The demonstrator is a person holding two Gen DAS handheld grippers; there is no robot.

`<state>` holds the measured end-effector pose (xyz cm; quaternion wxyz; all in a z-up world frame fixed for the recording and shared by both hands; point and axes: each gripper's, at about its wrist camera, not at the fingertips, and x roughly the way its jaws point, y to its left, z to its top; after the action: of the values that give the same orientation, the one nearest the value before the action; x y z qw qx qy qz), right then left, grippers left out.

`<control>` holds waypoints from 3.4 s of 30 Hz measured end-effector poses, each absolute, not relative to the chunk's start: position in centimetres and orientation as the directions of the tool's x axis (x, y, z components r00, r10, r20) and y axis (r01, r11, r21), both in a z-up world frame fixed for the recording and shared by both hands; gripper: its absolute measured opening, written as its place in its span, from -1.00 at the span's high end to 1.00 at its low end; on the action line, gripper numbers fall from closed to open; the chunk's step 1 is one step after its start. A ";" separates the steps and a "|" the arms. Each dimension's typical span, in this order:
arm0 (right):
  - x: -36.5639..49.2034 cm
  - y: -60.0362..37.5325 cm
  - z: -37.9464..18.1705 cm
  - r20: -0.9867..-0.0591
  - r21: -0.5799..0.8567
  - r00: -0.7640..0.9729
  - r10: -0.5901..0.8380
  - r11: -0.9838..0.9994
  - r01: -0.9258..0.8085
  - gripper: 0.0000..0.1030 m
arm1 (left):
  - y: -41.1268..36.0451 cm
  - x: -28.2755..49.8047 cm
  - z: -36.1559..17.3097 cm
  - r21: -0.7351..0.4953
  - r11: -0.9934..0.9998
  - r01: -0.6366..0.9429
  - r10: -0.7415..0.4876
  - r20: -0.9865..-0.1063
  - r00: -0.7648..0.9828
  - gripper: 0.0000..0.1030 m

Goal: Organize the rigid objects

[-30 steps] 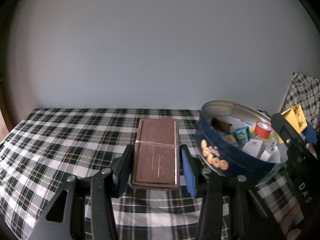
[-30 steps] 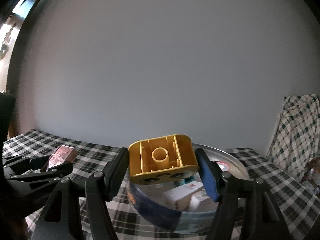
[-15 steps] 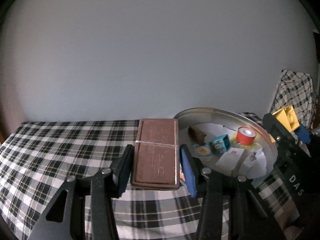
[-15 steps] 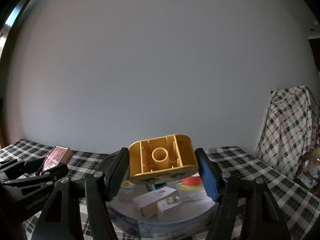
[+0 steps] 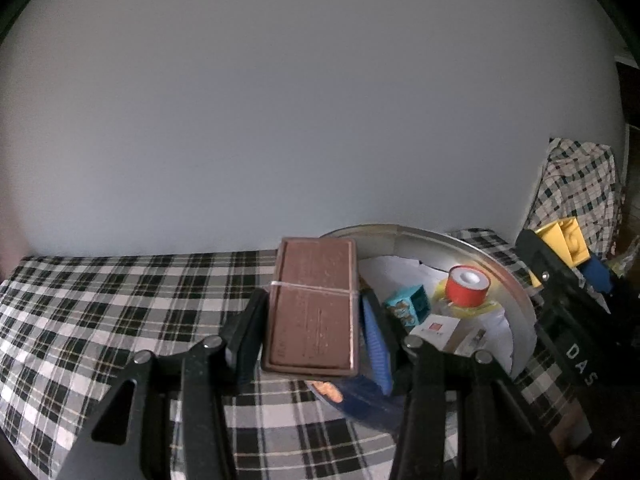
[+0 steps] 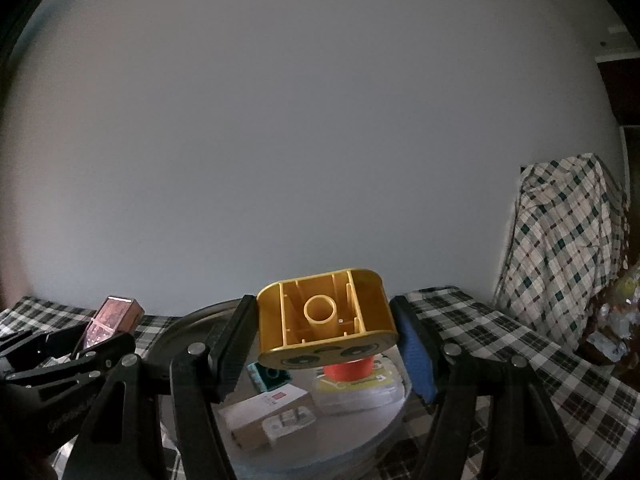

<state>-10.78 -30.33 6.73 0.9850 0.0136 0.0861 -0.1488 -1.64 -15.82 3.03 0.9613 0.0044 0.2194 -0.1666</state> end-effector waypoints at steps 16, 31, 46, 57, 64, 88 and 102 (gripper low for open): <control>-7.0 -34.9 7.1 -0.203 0.049 0.916 -0.345 0.931 0.361 -0.34 | -19.8 1.4 3.4 -0.087 0.937 0.339 -0.342 -0.439 0.831 0.11; -1.2 -37.1 6.7 -0.382 0.081 0.896 -0.227 0.958 0.277 -0.34 | -23.2 6.0 2.8 -0.046 0.951 0.305 -0.273 -0.586 0.763 0.11; -0.3 -40.6 5.4 -0.438 0.394 0.898 0.049 0.908 0.143 -0.79 | -22.9 6.6 2.5 -0.013 0.978 0.208 -0.171 -0.617 0.768 -0.99; -2.6 -41.1 5.9 -0.372 0.337 0.916 -0.149 0.898 0.283 -0.79 | -22.1 2.9 2.7 0.023 0.983 0.180 -0.144 -0.502 0.853 -0.99; -4.4 -38.6 6.3 -0.290 0.170 0.909 -0.299 0.919 0.357 -0.86 | -22.0 1.5 1.0 0.093 0.982 0.162 -0.104 -0.449 0.887 -0.99; -12.3 -34.0 6.4 0.017 0.069 0.912 -0.410 0.910 0.408 -0.95 | -20.5 -3.2 1.5 0.057 0.987 0.152 -0.126 -0.318 0.940 -0.99; -15.6 -32.8 6.7 0.080 0.018 0.897 -0.434 0.901 0.434 -0.99 | -19.7 -6.6 1.6 0.051 0.981 0.186 -0.166 -0.268 0.949 -1.00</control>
<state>-15.62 -32.77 6.68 0.9740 0.0001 -0.0409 -0.2227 -6.63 -19.69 1.63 0.9864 0.0377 0.1326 -0.0892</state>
